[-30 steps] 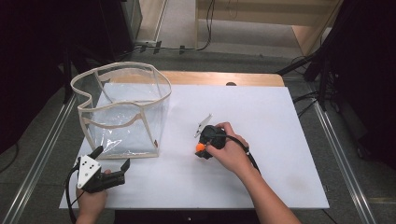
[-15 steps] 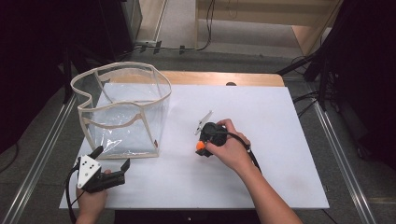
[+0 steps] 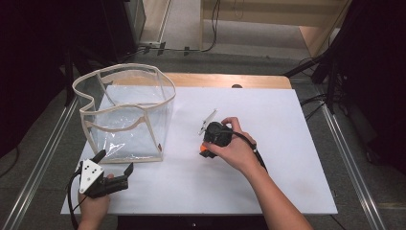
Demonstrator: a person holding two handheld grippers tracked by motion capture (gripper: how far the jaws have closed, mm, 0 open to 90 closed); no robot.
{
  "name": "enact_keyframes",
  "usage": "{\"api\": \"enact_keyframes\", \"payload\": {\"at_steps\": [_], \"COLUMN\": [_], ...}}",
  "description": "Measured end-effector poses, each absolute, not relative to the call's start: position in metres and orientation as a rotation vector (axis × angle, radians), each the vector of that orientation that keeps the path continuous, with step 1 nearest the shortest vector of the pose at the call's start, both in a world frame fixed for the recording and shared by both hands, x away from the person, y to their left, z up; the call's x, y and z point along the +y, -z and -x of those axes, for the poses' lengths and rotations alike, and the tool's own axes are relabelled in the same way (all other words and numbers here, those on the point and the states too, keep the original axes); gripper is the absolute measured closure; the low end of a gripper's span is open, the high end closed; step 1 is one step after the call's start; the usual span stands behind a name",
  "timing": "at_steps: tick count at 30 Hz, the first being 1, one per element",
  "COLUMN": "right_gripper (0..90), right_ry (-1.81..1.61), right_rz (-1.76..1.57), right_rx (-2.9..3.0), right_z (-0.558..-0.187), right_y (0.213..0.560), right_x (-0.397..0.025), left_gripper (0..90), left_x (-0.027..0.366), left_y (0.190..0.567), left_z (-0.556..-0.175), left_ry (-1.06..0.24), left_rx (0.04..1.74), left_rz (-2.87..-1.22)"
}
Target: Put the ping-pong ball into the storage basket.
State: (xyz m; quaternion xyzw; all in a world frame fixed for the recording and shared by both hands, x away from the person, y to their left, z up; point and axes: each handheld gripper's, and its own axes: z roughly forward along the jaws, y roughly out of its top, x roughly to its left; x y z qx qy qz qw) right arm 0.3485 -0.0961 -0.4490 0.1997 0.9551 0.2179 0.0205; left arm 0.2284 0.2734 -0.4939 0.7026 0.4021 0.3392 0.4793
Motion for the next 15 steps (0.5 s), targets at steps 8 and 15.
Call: {"api": "enact_keyframes", "payload": {"at_steps": [8,15], "right_gripper": [47.7,47.8], "right_ry": [-0.708,-0.705], "right_rz": [-0.637,-0.618], "right_rx": [2.974,2.985], "right_z": [-0.351,-0.354], "right_y": [0.44,0.432], "right_x": [-0.095,-0.096], "left_gripper": [0.0,0.0], "left_x": [0.273,0.273], "left_y": [0.494,0.494], "left_z": [-0.228,-0.229], "left_ry": [-0.828,-0.829], "left_rx": [0.981,0.98], "left_rz": [-1.715,-1.713]}}
